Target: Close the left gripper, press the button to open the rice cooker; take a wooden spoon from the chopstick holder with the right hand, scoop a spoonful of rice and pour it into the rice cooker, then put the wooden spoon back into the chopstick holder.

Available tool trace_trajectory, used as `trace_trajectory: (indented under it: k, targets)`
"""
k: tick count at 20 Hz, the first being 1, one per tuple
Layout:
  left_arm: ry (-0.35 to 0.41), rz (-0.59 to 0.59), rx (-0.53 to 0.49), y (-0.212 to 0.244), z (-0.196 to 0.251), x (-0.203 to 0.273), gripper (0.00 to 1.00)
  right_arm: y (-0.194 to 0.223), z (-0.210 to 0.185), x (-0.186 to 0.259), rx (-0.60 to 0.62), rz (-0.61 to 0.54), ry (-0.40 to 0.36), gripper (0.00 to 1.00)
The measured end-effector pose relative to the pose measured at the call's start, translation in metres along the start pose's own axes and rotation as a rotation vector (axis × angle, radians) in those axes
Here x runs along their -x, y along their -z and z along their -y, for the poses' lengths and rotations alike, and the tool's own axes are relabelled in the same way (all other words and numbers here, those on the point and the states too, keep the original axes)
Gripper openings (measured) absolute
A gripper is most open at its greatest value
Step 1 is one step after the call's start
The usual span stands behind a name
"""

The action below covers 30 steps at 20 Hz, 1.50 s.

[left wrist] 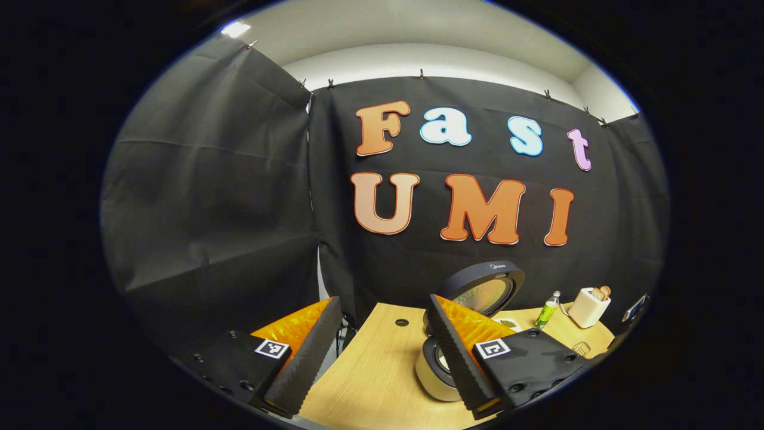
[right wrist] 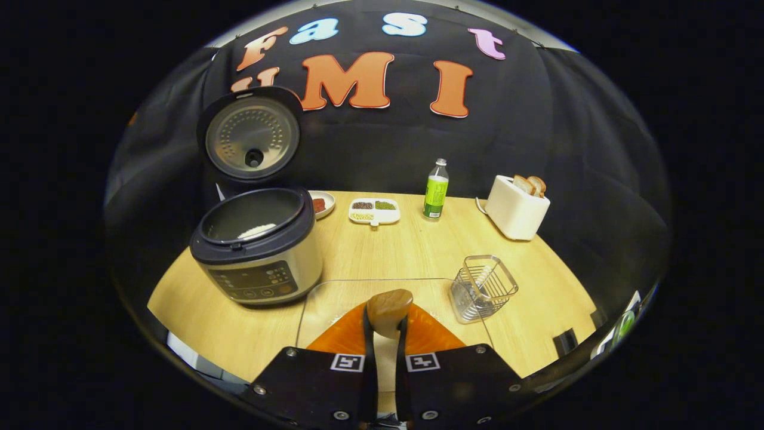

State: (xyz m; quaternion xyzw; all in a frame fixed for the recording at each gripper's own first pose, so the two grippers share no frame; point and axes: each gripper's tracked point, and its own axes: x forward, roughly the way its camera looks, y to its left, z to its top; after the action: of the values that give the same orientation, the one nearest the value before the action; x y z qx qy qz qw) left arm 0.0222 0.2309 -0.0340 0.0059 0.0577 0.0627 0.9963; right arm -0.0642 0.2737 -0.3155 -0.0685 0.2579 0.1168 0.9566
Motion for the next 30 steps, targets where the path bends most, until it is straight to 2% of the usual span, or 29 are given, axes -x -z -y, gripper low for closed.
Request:
trace_trajectory:
  k: [4,6,12,15,18,24,30]
  targets:
    - [-0.008,0.02,0.011,-0.004,0.002,0.003,0.97,-0.001,-0.029,0.002,-0.208,-0.014,-0.177,0.11]
    - [-0.014,0.021,0.003,-0.004,0.004,0.003,0.97,-0.003,-0.032,-0.002,-0.33,-0.009,-0.238,0.11]
    - [-0.021,0.007,0.006,-0.004,0.02,0.001,0.97,0.003,0.013,-0.022,-0.728,-0.038,-0.267,0.11]
    - [-0.008,-0.002,-0.009,-0.006,0.032,0.006,0.97,0.011,0.026,-0.027,-0.858,-0.081,-0.28,0.11]
    - [-0.014,0.017,-0.037,-0.016,0.035,0.012,0.97,0.01,0.038,-0.025,-0.957,-0.075,-0.302,0.11]
    - [-0.005,0.036,-0.038,-0.025,0.045,0.023,0.97,0.007,0.078,-0.018,-1.296,-0.025,-0.334,0.11]
    - [0.018,0.064,-0.038,-0.036,0.058,0.031,0.98,-0.011,0.101,0.0,-1.367,0.01,-0.342,0.11]
